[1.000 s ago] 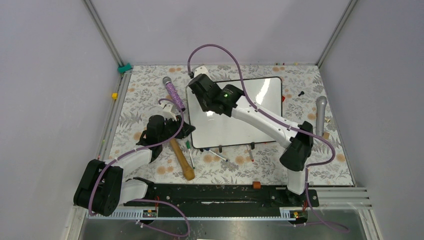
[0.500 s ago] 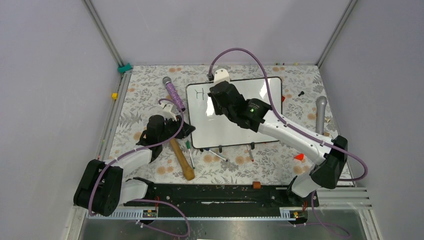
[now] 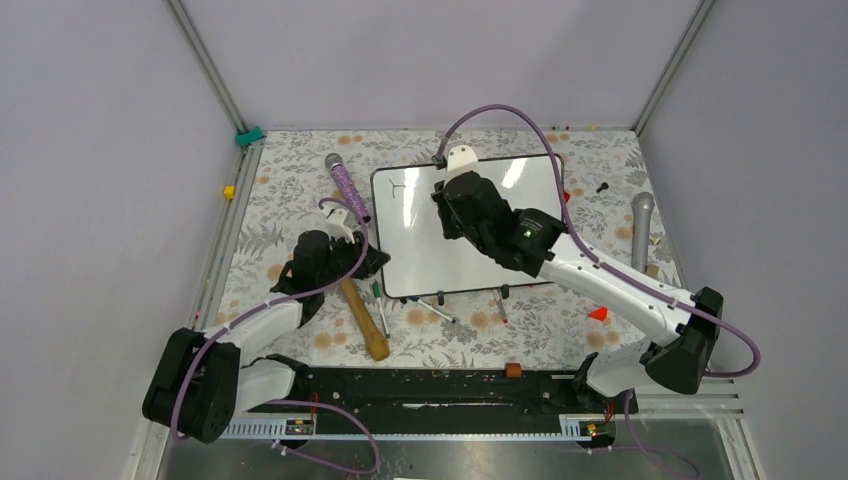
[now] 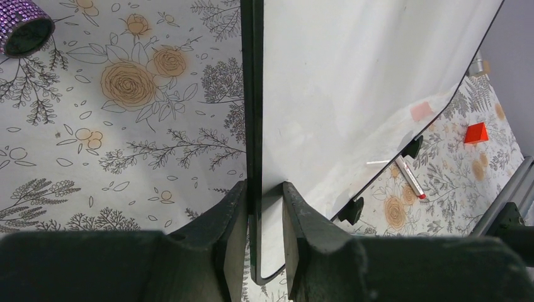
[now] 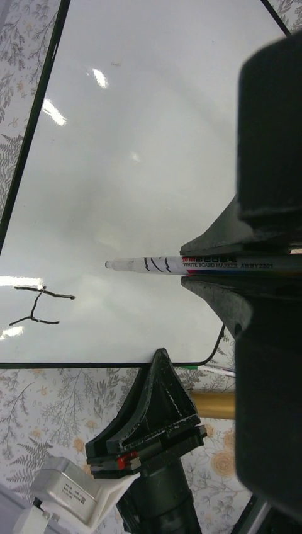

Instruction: Write a sentence on the whiteboard

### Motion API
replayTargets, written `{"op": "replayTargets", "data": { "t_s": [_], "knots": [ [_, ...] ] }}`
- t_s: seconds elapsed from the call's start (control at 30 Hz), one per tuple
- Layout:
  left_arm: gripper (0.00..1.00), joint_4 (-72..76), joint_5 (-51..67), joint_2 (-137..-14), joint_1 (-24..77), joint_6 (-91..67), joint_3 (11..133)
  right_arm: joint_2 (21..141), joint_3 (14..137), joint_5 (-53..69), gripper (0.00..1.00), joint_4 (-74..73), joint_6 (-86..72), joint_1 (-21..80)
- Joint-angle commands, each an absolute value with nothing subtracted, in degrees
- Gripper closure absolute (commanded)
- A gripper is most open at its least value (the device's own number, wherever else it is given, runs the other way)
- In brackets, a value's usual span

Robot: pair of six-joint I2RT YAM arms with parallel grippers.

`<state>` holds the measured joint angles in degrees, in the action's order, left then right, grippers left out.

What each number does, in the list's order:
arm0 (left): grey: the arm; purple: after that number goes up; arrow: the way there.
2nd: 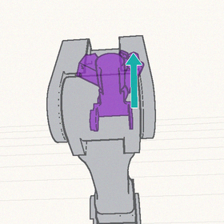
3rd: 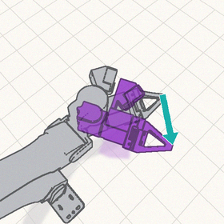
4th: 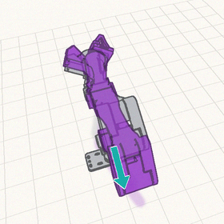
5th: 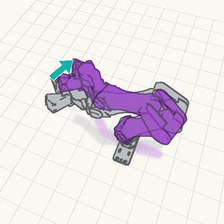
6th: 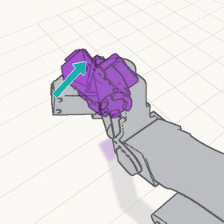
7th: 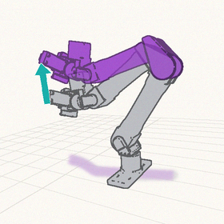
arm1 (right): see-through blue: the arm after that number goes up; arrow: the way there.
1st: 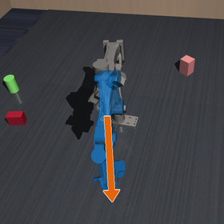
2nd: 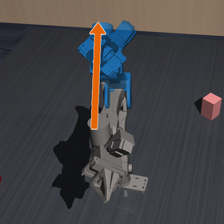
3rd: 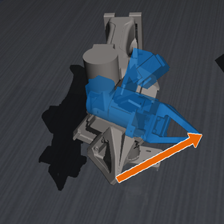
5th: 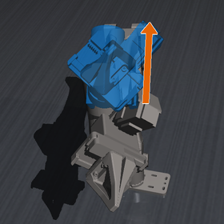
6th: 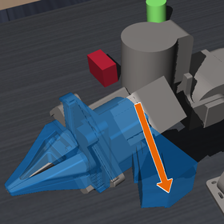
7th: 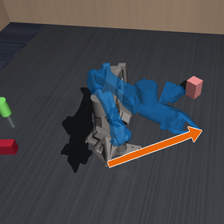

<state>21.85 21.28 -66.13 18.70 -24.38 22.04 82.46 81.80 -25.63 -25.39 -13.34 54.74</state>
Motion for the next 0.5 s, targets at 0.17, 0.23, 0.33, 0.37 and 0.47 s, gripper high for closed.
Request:
{"op": "replayTargets", "data": {
  "t_s": [0.17,0.23,0.33,0.37,0.47],
  "knots": [
    [1.00,18.7,13.4,-63.4,19.1,-20.2,23.9,77.5,77.3,-22.3,1.00,-21.9,-12.6,54.4],
    [0.99,18.4,12.9,-63.4,19.2,-20.3,23.7,77.8,77.4,-22.9,1.00,-21.9,-12.0,54.4],
    [0.99,18.4,12.7,-64.6,19.2,-20.8,23.7,78.3,78.3,-24.1,1.00,-21.6,-11.0,54.4],
    [0.98,18.4,12.9,-65.4,19.2,-21.0,23.9,78.4,78.6,-24.3,1.00,-21.3,-10.8,54.4],
    [0.97,18.6,13.9,-67.8,19.2,-21.7,24.5,78.9,80.2,-24.1,1.00,-21.1,-10.7,54.4]
  ]
}}
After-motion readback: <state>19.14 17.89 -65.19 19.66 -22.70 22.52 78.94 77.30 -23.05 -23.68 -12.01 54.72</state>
